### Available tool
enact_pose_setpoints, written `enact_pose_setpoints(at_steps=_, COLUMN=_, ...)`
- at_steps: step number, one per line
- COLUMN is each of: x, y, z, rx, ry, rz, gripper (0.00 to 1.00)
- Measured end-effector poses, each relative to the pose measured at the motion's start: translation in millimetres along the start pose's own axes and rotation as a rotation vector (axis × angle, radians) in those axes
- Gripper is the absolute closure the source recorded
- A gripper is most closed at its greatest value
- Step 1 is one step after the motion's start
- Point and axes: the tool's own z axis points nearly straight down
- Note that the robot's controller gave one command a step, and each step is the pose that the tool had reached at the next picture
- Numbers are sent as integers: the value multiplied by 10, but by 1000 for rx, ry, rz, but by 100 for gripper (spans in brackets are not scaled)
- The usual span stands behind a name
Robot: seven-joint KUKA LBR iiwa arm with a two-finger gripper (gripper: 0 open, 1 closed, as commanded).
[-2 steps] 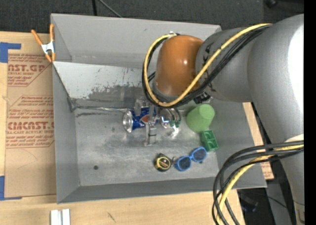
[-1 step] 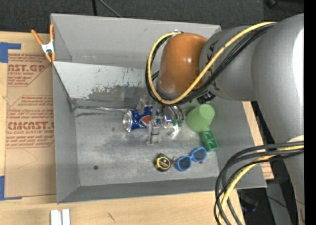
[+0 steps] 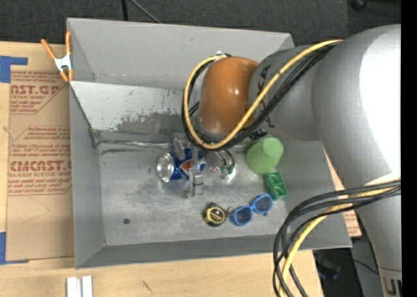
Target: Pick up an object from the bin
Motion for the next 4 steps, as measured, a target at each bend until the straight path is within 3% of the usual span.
enact_pose_setpoints(at_steps=1, x=-22, y=3, z=-23, rx=-1, ry=-7, rz=1, gripper=0)
enact_pose_setpoints(at_steps=2, x=-34, y=1, z=-41, rx=-1, ry=-11, rz=1, gripper=100)
enact_pose_setpoints(at_steps=3, x=-50, y=5, z=-383, rx=-2, ry=3, rz=1, gripper=100)
enact_pose_setpoints(at_steps=4, x=-76, y=7, z=-961, rx=-1, ry=-1, rz=1, gripper=100)
